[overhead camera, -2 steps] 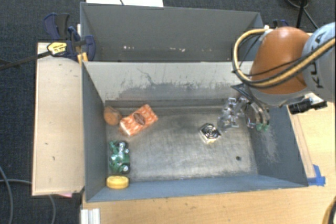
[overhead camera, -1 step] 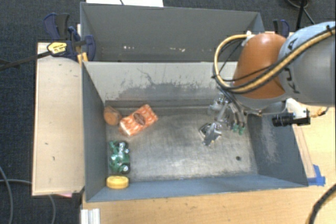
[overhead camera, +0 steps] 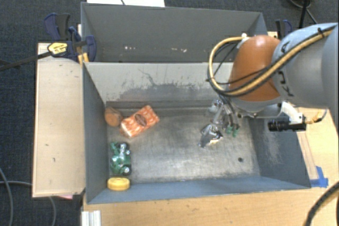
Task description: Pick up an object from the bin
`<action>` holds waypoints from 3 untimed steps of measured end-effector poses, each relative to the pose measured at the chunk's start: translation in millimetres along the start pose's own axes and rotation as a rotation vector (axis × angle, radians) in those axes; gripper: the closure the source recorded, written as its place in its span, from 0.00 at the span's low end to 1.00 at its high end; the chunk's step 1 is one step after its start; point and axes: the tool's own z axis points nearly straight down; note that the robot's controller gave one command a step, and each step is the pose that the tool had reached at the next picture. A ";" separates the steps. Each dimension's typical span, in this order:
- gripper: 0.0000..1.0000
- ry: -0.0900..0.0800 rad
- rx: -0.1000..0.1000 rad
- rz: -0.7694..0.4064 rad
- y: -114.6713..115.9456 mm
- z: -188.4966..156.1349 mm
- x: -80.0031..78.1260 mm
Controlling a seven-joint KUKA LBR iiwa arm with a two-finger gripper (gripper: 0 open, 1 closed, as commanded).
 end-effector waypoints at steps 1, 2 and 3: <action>0.00 -0.010 -0.006 -0.042 -12.1 22.5 -26.1; 0.00 0.001 0.000 0.025 -30.7 51.2 -39.7; 0.00 -0.006 -0.002 0.108 -45.5 58.1 -18.7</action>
Offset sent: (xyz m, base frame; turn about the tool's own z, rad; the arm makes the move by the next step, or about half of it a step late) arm 0.0279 -0.0489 -0.0642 0.1243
